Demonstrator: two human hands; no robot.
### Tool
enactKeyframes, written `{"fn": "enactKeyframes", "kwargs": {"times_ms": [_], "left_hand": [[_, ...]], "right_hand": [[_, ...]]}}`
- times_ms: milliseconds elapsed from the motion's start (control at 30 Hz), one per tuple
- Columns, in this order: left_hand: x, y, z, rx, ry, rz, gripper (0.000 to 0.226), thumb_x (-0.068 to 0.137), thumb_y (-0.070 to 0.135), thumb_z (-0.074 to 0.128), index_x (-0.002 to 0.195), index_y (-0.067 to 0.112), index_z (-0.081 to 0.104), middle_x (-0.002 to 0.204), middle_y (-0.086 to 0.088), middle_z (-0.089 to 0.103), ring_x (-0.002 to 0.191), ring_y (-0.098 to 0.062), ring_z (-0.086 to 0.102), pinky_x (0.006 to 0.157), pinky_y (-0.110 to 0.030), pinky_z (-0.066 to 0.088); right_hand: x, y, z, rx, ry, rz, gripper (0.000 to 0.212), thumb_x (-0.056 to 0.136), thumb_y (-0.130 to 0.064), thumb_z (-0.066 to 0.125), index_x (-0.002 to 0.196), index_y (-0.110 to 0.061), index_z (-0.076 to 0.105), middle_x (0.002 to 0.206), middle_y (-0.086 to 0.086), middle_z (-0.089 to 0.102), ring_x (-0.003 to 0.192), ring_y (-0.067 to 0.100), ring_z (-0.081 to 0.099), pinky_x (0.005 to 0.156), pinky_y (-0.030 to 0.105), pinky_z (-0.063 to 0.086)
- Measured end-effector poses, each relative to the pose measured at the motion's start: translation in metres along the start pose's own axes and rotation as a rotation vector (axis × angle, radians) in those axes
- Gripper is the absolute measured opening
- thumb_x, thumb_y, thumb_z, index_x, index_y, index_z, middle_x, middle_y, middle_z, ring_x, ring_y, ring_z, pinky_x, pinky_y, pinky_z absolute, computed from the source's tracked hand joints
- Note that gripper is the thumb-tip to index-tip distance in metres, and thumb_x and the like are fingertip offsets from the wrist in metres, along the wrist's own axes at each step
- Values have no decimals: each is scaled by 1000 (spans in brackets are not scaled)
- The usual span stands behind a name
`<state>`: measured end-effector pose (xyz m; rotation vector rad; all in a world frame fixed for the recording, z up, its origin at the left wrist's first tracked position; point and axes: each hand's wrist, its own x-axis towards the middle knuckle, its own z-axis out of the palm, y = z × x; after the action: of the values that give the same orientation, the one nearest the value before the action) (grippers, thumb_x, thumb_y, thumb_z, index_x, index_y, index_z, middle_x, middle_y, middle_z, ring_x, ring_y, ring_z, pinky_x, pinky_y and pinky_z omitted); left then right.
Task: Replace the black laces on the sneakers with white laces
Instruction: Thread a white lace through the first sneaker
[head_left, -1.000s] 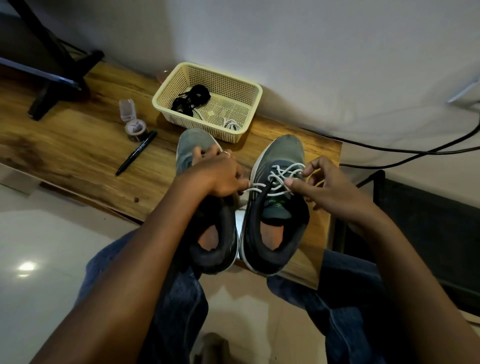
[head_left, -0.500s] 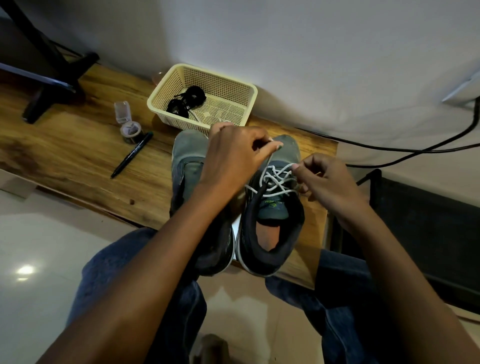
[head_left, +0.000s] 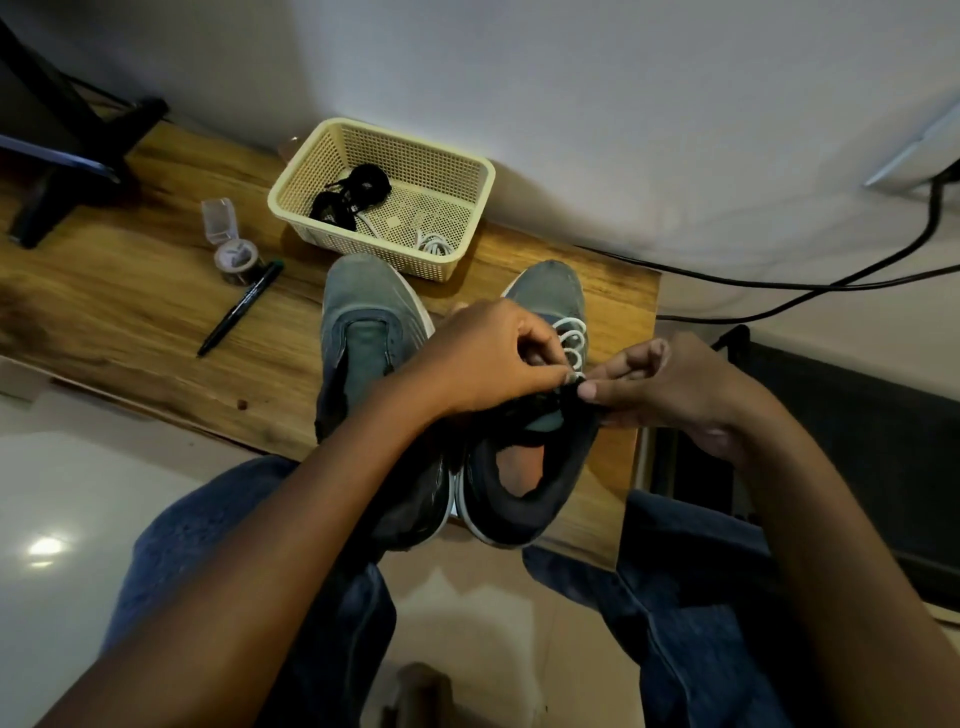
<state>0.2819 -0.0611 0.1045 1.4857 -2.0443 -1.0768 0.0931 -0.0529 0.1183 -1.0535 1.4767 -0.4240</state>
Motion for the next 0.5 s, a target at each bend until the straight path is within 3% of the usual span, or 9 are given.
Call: {"fn": "enactKeyframes", "kwargs": {"times_ms": [67,133,500], "left_hand": [[0,4,4,125,11,-5,10,77,42,73,80,32,74,80,15,72,84,-3,64,99,-36,38],[-1,7,7,232,37,12,12,79,45,70,84,34,74,84,14,72,90,-4,60,97,-32,28],[-1,13,19,429,99,113,14,85,45,63,87,35,73,84,12,71,87,-6,55,79,-31,19]], "right_hand": [[0,2,-2,34,-21,16,12,73,0,74,84,1,71,77,13,73,69,16,70,59,23,58],[2,3,-3,63,-22,34,9,76,3,71,85,1,71,78,13,72,69,16,70,61,23,59],[2,5,-1,176,17,83,10,79,7,67,87,2,69,78,13,70,69,17,67,63,25,58]]}}
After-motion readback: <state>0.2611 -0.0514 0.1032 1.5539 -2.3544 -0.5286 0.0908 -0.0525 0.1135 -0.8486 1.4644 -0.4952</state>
